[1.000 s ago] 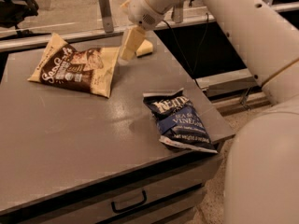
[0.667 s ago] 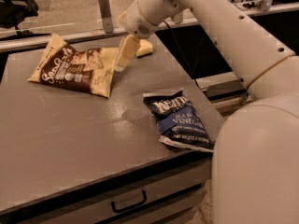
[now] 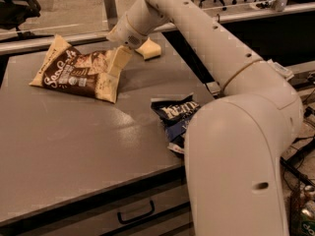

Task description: Move brown chip bag near blue chip bag

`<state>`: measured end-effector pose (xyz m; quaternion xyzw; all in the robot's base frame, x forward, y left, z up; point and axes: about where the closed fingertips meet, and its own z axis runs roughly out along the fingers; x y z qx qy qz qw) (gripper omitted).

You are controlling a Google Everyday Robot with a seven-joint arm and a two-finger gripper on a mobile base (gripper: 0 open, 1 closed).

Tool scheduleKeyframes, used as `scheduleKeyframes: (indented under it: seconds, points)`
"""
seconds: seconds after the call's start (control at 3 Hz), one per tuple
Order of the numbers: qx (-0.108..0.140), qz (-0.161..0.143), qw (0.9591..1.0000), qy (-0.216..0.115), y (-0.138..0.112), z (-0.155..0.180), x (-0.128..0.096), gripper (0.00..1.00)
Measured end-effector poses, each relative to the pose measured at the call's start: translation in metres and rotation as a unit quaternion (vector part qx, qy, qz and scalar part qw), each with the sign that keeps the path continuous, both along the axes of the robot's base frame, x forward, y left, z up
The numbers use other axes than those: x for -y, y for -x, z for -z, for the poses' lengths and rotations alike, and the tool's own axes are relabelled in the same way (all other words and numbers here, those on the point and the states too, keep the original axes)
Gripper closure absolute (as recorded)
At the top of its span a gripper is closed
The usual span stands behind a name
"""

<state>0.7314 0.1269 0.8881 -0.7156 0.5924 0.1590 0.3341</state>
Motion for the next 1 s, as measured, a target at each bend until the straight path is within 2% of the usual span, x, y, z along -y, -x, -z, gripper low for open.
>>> scheduleKeyframes:
  seconds: [0.33, 0.67, 1.0]
  points:
    - [-0.016, -0.004, 0.9997, 0.017, -0.0057, 0.0164, -0.0118, 0.29]
    - [-0.028, -0.009, 0.9991, 0.032, -0.0052, 0.0229, -0.0154, 0.52]
    - [-0.027, -0.005, 0.9994, 0.019, -0.0035, 0.0134, -0.0086, 0.76]
